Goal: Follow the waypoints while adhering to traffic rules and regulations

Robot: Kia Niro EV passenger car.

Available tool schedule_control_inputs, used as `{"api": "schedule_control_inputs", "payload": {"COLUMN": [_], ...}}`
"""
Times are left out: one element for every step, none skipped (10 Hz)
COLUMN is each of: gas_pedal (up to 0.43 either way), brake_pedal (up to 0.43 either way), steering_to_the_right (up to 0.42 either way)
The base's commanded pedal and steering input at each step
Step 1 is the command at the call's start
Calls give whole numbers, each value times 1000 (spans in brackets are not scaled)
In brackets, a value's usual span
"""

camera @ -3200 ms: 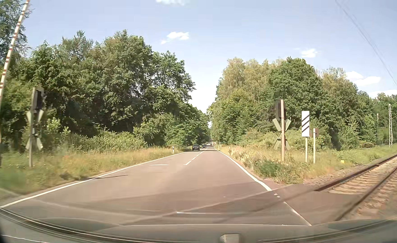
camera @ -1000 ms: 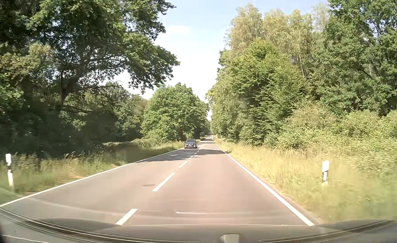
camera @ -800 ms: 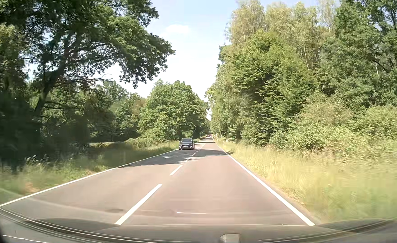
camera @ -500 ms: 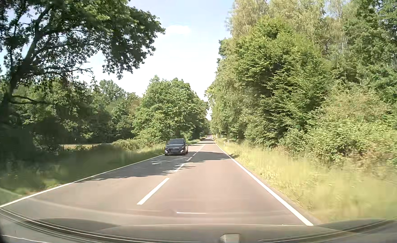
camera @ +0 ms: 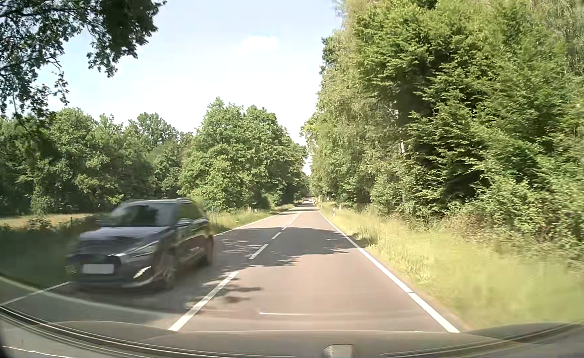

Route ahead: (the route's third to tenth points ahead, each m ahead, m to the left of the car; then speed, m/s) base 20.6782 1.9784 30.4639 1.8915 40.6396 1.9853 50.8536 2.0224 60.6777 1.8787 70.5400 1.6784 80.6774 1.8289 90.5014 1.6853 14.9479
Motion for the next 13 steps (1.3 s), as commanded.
{"api": "schedule_control_inputs", "payload": {"gas_pedal": [8, 8, 20, 20, 20, 20, 20, 20, 20, 20, 20, 20, 20], "brake_pedal": [30, 30, 30, 30, 30, 30, 30, 30, 30, 30, 30, 30, 30], "steering_to_the_right": [-3, -3, -3, -2, -2, -2, -1, -1, 0, 0, 0, 0, 0]}}
